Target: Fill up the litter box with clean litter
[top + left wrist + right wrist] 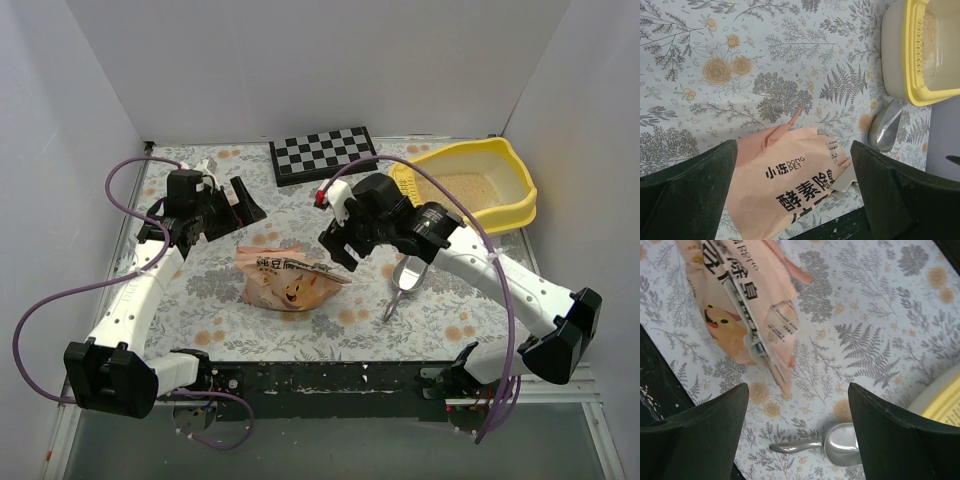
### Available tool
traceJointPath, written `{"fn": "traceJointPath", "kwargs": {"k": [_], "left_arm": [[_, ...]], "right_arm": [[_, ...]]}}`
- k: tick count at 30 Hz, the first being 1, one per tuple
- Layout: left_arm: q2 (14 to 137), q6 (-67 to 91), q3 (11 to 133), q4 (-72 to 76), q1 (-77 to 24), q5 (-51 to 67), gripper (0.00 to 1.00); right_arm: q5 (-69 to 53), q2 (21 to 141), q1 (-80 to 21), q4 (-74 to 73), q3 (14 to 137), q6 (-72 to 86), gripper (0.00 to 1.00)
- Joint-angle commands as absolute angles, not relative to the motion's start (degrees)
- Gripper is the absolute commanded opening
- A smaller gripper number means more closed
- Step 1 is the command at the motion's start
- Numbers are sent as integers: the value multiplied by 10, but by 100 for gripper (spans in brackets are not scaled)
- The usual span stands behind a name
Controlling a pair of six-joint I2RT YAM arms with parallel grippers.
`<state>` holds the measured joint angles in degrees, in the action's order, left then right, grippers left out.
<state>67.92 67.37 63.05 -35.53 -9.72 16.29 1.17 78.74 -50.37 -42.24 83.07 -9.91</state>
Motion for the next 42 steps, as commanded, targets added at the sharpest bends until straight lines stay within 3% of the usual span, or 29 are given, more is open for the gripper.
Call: {"fn": "traceJointPath", "kwargs": {"k": [1,32,35,41,42], "left_arm": [[664,679,615,-372,-96,160,98],[666,665,573,-350,-96,190,98],[669,664,574,-350,-96,190,98],[671,664,573,-349,-96,192,98],[673,664,573,-348,-96,192,98]], "right_arm": [[-87,764,-514,-352,773,-141,87],[-125,867,-530,-281,727,-160,72],[-123,874,-530,-281,727,-162,54],[-120,889,-530,-289,729,-163,28],[-118,889,-530,-289,729,-163,14]]}}
